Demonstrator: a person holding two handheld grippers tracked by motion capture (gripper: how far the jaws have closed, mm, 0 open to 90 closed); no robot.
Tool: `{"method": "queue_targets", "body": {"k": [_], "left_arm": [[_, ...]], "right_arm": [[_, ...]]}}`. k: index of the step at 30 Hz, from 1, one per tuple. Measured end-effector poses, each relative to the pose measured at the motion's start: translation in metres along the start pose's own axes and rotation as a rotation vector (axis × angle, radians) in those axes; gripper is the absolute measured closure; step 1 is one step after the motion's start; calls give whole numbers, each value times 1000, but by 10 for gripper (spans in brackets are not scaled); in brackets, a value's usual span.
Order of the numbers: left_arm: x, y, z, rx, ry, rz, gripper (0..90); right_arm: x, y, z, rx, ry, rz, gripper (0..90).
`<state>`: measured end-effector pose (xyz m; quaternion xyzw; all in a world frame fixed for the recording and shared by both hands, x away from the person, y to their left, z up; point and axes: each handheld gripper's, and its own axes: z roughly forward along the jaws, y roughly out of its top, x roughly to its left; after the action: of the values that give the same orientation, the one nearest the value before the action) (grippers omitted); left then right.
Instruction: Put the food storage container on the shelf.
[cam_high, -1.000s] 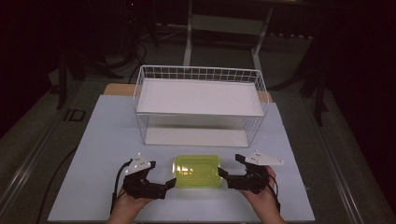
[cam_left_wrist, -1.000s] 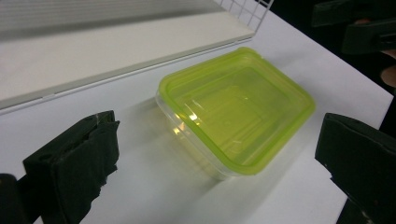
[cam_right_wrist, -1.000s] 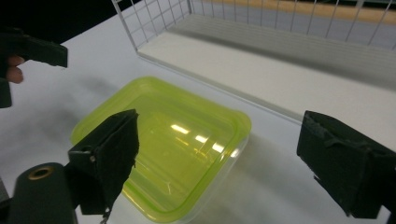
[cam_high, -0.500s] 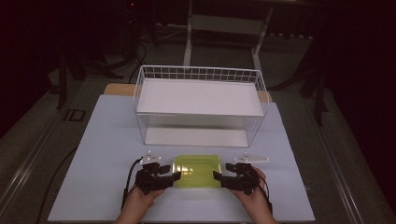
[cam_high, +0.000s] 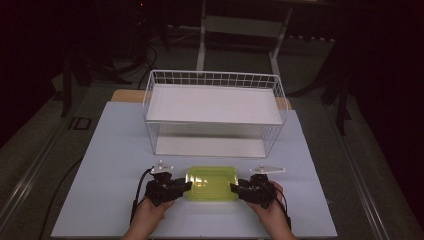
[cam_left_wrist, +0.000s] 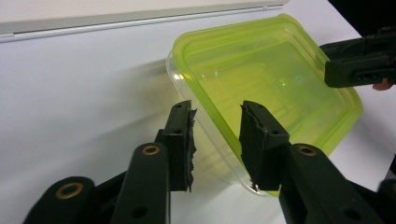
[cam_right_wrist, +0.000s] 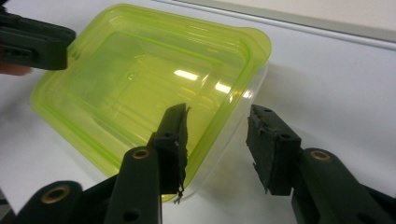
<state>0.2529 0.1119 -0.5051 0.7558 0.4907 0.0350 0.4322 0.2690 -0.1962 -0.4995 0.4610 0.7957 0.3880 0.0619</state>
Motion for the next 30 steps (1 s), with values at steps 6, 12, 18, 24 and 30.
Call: {"method": "queue_targets", "body": {"k": [6, 12, 18, 24, 30], "left_arm": [[0, 2, 3, 42, 1, -45, 652], [1, 0, 9, 38, -25, -89, 622], [-3, -2, 6, 25, -4, -50, 672], [-7, -2, 3, 32, -1, -26, 687], [-8, -5, 0, 32, -19, -27, 713]], "right_arm": [[0, 2, -1, 12, -10, 21, 626], [0, 4, 0, 18, -19, 25, 626], [-2, 5, -1, 21, 10, 46, 634], [1, 3, -5, 15, 10, 58, 677], [4, 2, -9, 12, 11, 60, 704]]}}
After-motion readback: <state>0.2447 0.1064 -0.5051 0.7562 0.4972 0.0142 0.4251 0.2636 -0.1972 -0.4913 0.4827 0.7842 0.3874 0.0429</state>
